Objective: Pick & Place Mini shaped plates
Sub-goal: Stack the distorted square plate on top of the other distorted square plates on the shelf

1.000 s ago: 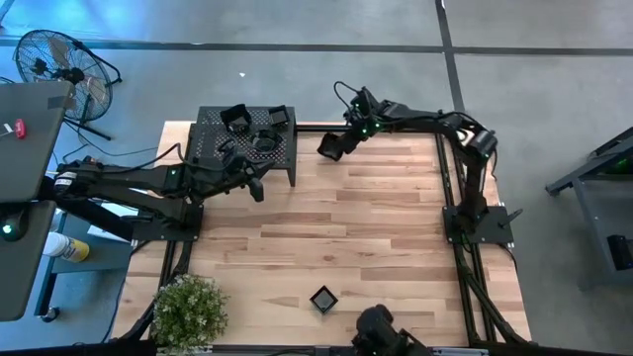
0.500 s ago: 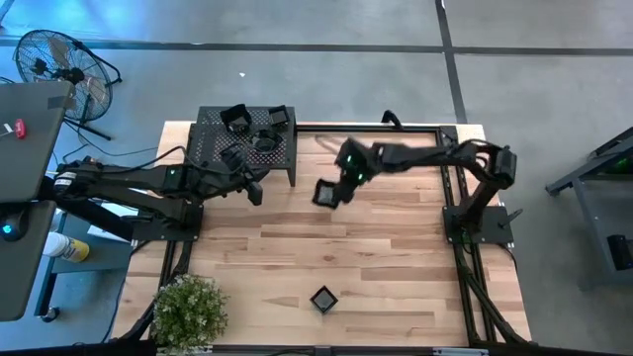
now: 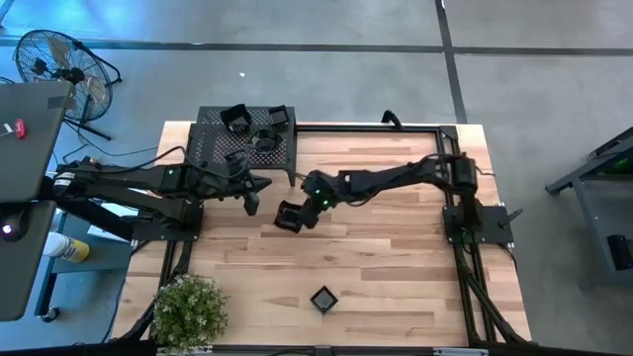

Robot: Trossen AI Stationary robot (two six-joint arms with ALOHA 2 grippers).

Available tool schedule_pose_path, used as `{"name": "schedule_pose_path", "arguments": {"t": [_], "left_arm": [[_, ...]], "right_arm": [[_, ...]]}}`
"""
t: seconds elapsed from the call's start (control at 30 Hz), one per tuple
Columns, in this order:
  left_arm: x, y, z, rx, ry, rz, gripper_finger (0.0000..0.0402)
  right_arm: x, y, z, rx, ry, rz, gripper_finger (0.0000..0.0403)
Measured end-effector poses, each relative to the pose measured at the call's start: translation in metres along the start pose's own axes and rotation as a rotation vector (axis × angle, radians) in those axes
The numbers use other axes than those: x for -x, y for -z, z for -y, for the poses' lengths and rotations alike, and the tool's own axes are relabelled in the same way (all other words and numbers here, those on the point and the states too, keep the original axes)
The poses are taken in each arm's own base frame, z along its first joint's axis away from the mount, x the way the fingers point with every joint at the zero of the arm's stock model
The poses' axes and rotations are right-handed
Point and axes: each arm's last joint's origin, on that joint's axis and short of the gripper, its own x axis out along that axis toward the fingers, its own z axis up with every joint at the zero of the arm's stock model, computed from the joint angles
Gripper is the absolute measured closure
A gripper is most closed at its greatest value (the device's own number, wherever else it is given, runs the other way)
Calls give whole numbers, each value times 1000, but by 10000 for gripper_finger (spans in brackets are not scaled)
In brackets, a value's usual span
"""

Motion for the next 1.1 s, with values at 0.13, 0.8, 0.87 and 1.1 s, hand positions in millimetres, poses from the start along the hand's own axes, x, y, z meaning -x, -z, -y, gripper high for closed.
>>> {"name": "schedule_pose_path", "arguments": {"t": [0.13, 0.8, 0.87, 1.1], "left_arm": [[0, 2, 0, -9, 15, -31, 401], [-4, 11, 3, 206, 11, -119, 401], [-7, 16, 7, 184, 3, -138, 401], [-33, 47, 17, 226, -92, -361, 395]], "right_arm": [[-15, -2, -12, 19, -12, -4, 399], [67, -7, 6, 280, -93, 158, 390], [77, 8, 18, 250, -128, 207, 395], [124, 55, 51, 194, -101, 284, 399]]}}
